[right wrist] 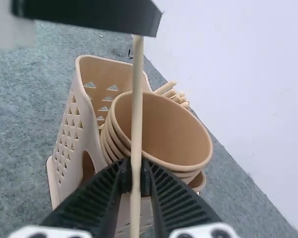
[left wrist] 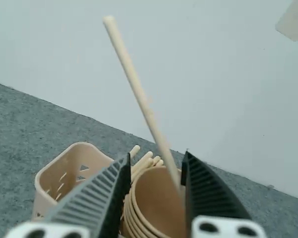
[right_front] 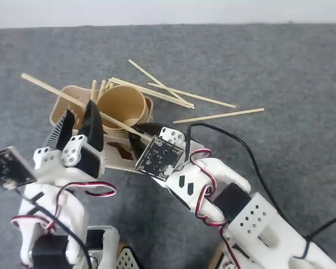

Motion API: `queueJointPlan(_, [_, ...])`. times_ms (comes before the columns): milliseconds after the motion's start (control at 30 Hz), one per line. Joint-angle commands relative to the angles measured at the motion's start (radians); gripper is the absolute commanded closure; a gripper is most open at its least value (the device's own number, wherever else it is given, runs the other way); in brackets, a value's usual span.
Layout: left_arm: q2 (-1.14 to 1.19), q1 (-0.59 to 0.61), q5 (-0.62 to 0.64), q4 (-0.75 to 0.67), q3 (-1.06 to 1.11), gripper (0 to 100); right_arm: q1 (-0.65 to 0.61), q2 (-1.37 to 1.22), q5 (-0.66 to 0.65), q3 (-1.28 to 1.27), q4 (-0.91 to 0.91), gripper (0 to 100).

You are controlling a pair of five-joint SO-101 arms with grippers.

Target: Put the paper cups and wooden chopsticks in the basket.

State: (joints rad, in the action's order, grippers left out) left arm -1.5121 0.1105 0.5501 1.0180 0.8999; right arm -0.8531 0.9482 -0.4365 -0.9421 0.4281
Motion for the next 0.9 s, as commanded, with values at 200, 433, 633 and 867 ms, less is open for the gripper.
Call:
queueJointPlan(200, [0.006,-0.006,0.009,-0.003,-0.042,85,0.001,0.013,0.005,0.029,-0.022,99.2])
queueJointPlan(433, [0.006,-0.074,0.003,-0.046,-0.035,93,0.004,0.022,0.006,0.028,-0.013,99.2])
queueJointPlan(633, [0.006,-0.068,0.003,-0.041,-0.036,97,0.004,0.022,0.006,0.028,-0.013,99.2])
queueJointPlan(867, [0.006,-0.071,0.003,-0.044,-0.035,98,0.004,0.022,0.006,0.028,-0.013,99.2])
